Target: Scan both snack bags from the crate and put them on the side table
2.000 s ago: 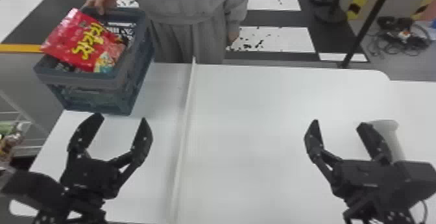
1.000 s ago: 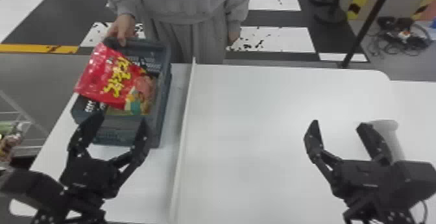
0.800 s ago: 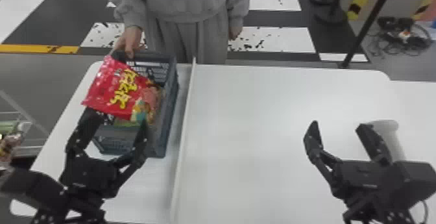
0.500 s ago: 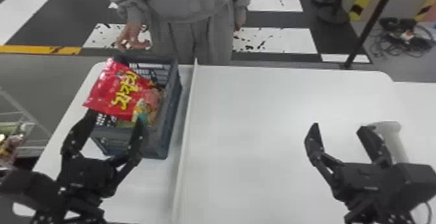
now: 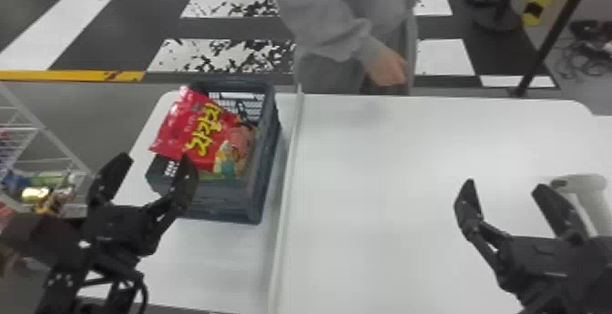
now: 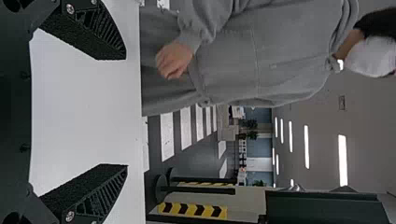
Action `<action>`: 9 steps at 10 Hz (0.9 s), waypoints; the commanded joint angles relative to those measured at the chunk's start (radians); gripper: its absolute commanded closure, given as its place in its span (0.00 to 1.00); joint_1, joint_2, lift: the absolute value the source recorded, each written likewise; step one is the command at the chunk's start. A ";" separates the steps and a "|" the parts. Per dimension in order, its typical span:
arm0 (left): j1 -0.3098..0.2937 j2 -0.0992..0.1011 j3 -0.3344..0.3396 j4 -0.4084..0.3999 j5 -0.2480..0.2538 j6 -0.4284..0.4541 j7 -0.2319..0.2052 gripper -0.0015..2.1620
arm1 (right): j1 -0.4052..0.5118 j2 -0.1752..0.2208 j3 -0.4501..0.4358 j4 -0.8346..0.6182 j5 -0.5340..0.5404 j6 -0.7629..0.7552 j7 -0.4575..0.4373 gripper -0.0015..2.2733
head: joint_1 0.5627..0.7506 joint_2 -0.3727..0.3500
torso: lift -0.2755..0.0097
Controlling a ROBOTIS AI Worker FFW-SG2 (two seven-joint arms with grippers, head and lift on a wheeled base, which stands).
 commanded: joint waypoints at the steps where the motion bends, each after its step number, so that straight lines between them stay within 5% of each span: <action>1: -0.065 0.000 0.056 0.022 0.038 0.117 -0.015 0.03 | 0.000 0.000 0.002 0.000 0.001 0.004 0.000 0.05 | 0.70 0.72 | 0.66; 3: -0.137 0.000 0.089 0.065 0.040 0.230 -0.044 0.03 | -0.001 0.000 0.002 0.000 0.001 0.007 0.000 0.05 | 0.70 0.76 | 0.66; 9: -0.343 0.006 0.126 0.196 0.007 0.378 -0.074 0.04 | -0.006 -0.008 0.011 -0.001 0.004 0.022 0.001 0.05 | 0.70 0.81 | 0.66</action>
